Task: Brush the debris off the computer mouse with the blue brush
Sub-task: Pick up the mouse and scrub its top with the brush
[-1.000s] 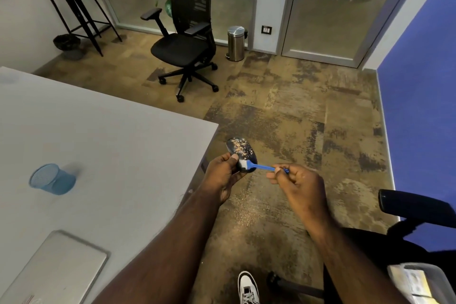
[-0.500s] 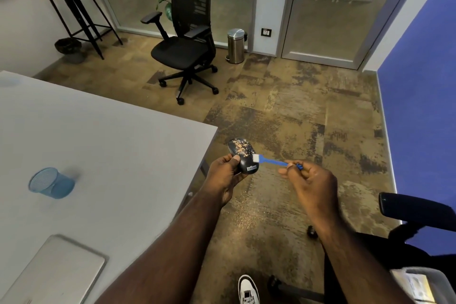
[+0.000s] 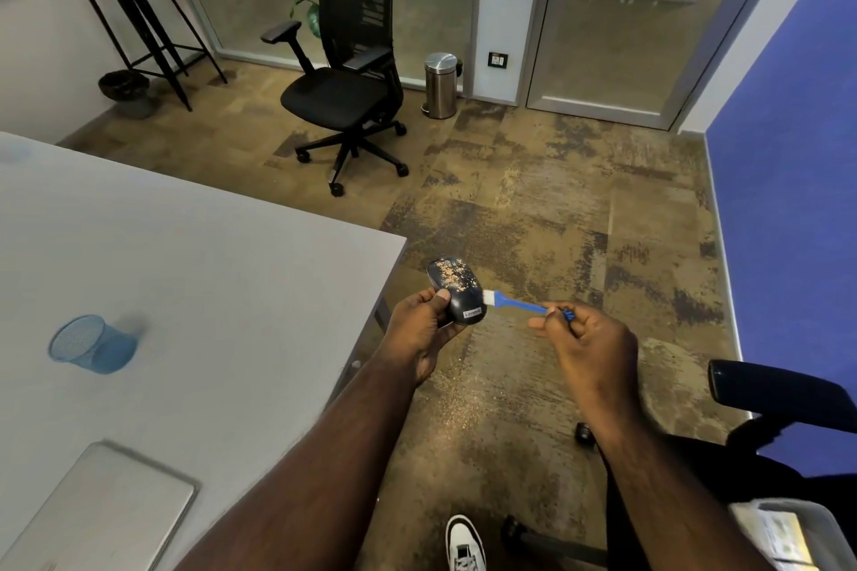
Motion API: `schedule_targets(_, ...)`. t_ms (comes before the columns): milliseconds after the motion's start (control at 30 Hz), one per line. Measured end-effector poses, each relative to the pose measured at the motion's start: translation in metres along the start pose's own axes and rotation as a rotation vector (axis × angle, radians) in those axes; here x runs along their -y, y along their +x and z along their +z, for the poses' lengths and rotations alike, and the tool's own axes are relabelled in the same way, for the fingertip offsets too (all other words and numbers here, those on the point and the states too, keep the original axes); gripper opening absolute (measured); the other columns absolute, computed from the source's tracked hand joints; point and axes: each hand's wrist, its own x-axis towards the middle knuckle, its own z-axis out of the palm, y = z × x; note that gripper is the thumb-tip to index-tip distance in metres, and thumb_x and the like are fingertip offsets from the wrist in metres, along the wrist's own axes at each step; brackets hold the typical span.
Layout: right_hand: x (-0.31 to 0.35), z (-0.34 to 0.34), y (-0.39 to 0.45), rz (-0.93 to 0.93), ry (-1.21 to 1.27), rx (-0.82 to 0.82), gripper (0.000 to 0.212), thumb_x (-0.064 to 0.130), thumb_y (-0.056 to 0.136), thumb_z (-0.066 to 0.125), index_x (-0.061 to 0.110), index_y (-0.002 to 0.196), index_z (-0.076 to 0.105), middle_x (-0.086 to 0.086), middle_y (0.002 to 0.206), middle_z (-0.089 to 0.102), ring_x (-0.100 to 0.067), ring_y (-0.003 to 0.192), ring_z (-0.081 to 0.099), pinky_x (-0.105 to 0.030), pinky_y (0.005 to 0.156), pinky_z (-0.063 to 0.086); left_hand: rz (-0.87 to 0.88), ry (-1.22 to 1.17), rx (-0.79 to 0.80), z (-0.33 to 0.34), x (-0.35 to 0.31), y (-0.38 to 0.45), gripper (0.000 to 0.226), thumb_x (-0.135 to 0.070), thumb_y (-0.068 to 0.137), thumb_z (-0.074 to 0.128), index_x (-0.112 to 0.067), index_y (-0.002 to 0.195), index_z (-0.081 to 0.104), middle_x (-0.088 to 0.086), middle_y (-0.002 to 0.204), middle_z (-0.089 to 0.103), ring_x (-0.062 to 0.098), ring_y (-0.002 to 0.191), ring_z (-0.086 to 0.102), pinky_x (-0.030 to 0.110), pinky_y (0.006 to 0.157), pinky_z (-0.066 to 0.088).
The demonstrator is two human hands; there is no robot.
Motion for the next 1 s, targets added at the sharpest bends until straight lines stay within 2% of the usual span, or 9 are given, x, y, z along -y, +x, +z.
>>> schedule_targets(133,-0.002,0.003,-0.003,-0.034,-0.013,0.072,0.011,0.027,0.088,0.065,0.033,0.086,0.075,0.015,0.07,0.077,-0.008,0.035,0.052,-0.018,0.037,0.034,-0.006,-0.001,0.009,-0.001,-0.001,0.0,0.021,-0.008,0.098,0.047,-0.003,0.097,0.067,0.005,0.078,0.076,0.017,0.079,0.07,0.031,0.065,0.061)
schedule_targets(233,-0.002,0.0,0.007,0.027,-0.007,-0.012,0.013,0.027,0.089,0.064,0.028,0.093,0.076,0.027,0.07,0.074,-0.012,0.04,0.062,-0.016,0.043,0.04,-0.013,-0.001,0.022,-0.002,-0.001,0.001,0.021,-0.008,0.098,0.046,-0.006,0.095,0.067,0.004,0.08,0.077,0.015,0.077,0.072,0.029,0.063,0.06)
schedule_targets(333,0.007,0.003,0.01,-0.006,-0.012,0.047,0.018,0.027,0.089,0.063,0.042,0.081,0.07,0.027,0.071,0.075,-0.033,0.066,0.074,-0.038,0.053,0.057,-0.022,0.001,0.048,-0.003,0.001,0.0,0.021,-0.008,0.099,0.046,-0.007,0.096,0.066,0.003,0.08,0.078,0.013,0.076,0.073,0.029,0.064,0.06)
schedule_targets(400,0.006,0.003,0.017,0.02,-0.038,0.022,0.019,0.023,0.091,0.064,0.038,0.082,0.071,0.03,0.069,0.073,-0.029,0.07,0.076,-0.045,0.058,0.06,-0.023,0.015,0.059,-0.004,0.001,0.0,0.022,-0.008,0.099,0.045,-0.008,0.096,0.067,0.002,0.081,0.078,0.012,0.076,0.074,0.029,0.065,0.059)
schedule_targets(500,0.0,0.001,0.025,0.038,-0.024,-0.021,0.013,0.021,0.092,0.064,0.02,0.094,0.077,0.03,0.068,0.073,-0.005,0.068,0.076,-0.03,0.062,0.06,-0.019,0.051,0.069,-0.003,0.002,-0.003,0.024,-0.009,0.099,0.044,-0.01,0.095,0.067,0.0,0.08,0.078,0.01,0.074,0.073,0.027,0.065,0.059)
schedule_targets(600,0.001,0.003,0.021,0.019,-0.034,0.025,0.012,0.021,0.091,0.064,0.023,0.092,0.076,0.03,0.069,0.073,-0.012,0.068,0.076,-0.024,0.059,0.056,-0.008,0.09,0.084,-0.002,0.002,-0.005,0.026,-0.009,0.1,0.042,-0.011,0.093,0.067,-0.001,0.078,0.077,0.01,0.075,0.071,0.025,0.064,0.058)
schedule_targets(733,-0.004,-0.001,0.025,0.052,-0.007,-0.018,0.015,0.019,0.092,0.063,0.029,0.087,0.073,0.025,0.071,0.075,-0.022,0.069,0.077,-0.043,0.065,0.062,0.0,0.125,0.09,-0.001,0.002,-0.007,0.026,-0.008,0.1,0.043,-0.011,0.094,0.068,-0.001,0.08,0.077,0.011,0.077,0.07,0.024,0.063,0.058)
schedule_targets(867,-0.004,-0.001,0.02,0.01,-0.035,0.032,0.012,0.017,0.09,0.066,0.016,0.095,0.076,0.03,0.064,0.072,0.008,0.061,0.071,-0.009,0.053,0.052,0.011,0.157,0.095,0.001,0.005,-0.009,0.027,-0.008,0.1,0.043,-0.012,0.095,0.069,0.001,0.084,0.076,0.012,0.079,0.068,0.023,0.063,0.057)
schedule_targets(1000,-0.006,-0.007,0.022,0.011,-0.047,-0.021,0.012,0.02,0.091,0.064,0.019,0.093,0.076,0.03,0.068,0.073,-0.009,0.064,0.075,-0.029,0.056,0.058,0.014,0.176,0.085,0.002,0.007,-0.011,0.026,-0.008,0.099,0.043,-0.013,0.095,0.068,0.003,0.086,0.074,0.012,0.078,0.068,0.023,0.063,0.056)
